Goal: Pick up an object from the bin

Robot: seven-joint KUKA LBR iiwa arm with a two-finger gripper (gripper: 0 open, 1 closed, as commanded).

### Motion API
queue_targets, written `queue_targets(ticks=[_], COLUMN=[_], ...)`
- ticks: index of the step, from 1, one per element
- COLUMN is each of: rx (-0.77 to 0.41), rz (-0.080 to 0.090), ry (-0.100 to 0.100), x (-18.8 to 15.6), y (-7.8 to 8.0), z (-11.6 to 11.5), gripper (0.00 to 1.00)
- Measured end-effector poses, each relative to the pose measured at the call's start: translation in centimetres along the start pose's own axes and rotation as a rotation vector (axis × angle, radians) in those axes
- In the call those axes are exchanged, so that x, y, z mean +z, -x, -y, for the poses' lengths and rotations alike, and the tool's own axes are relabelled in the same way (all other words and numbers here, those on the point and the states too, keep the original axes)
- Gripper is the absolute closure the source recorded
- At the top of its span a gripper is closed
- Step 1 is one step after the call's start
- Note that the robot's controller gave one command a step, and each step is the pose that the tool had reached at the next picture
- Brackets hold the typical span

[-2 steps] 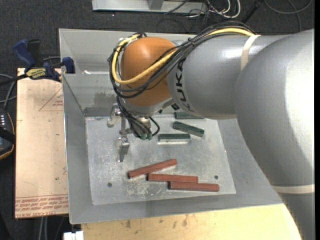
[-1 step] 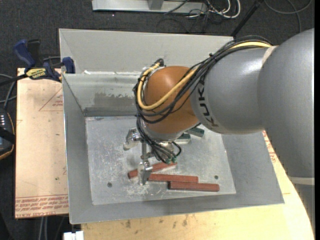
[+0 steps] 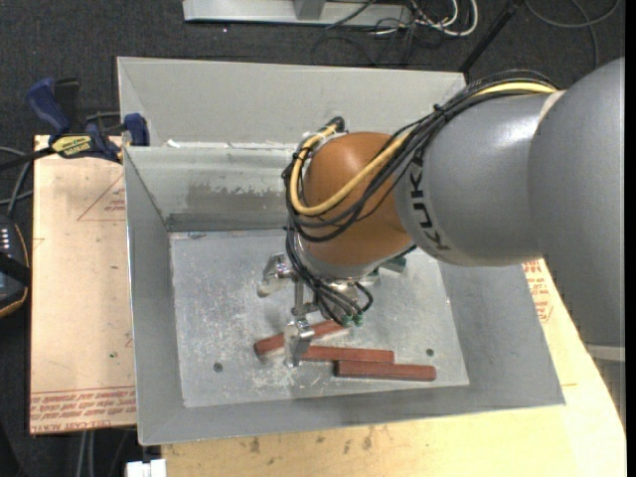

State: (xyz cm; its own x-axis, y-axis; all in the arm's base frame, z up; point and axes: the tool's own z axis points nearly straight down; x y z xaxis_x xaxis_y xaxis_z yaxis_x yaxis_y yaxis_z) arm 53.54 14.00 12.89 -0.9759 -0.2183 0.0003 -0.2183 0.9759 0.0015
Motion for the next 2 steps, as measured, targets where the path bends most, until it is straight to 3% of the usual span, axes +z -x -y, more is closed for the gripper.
queue_targets(ticks=[1, 2], rx=[-0.159, -0.127], rz=[0.006, 0.042], ry=[0.0, -0.003], x=[5.2, 5.3], y=[-2.1, -1.7], z=[5.5, 7.1], gripper=[0.0, 1.0])
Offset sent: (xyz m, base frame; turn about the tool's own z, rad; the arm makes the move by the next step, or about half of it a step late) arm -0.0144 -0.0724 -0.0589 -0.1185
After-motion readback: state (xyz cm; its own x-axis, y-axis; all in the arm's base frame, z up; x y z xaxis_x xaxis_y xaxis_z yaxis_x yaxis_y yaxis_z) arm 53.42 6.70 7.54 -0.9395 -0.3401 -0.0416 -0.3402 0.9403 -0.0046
